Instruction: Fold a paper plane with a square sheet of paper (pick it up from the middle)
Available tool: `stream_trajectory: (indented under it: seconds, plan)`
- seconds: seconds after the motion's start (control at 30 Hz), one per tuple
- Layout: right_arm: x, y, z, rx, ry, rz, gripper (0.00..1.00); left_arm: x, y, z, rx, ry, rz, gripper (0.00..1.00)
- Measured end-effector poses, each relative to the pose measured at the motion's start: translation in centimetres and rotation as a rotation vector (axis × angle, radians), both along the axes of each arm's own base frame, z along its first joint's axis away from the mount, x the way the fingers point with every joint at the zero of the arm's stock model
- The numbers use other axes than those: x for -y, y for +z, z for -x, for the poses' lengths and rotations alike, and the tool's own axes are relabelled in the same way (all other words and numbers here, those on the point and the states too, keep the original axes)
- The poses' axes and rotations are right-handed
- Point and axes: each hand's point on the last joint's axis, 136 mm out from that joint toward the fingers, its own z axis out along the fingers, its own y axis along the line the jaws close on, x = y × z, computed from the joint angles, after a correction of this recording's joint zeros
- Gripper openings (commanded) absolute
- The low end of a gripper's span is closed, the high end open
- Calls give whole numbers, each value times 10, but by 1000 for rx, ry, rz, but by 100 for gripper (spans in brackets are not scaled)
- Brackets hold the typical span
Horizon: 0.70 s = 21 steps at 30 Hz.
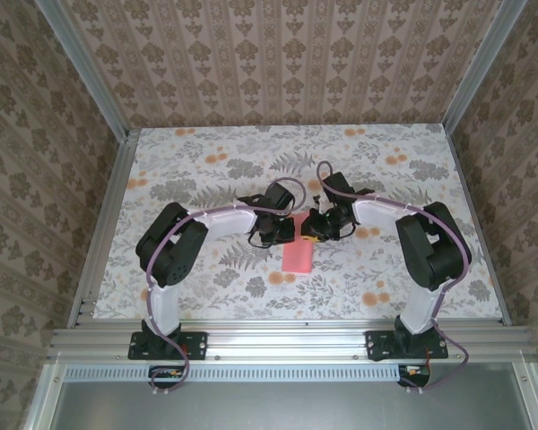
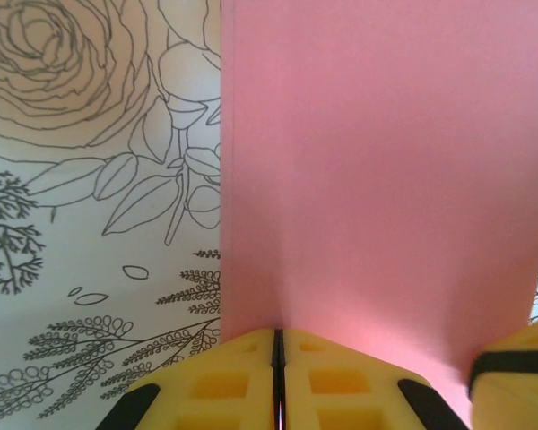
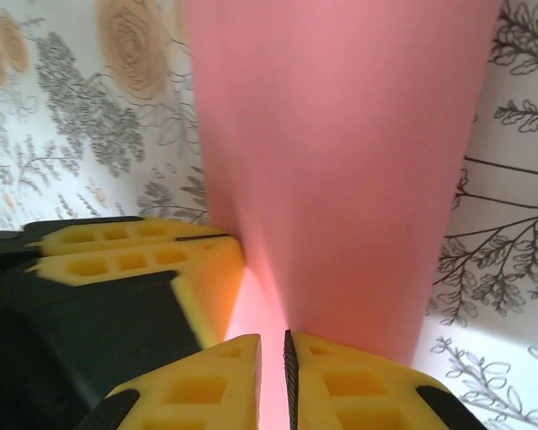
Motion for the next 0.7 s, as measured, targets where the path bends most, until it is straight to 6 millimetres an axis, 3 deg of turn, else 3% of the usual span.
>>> stream_trajectory:
  seconds: [0.4, 0.7]
  plan:
    - [11, -25, 9, -36, 2, 49, 21, 2, 0, -1, -6, -3, -2, 10]
    - [12, -26, 7, -18, 24, 42, 22, 3, -1, 0, -6, -5, -3, 10]
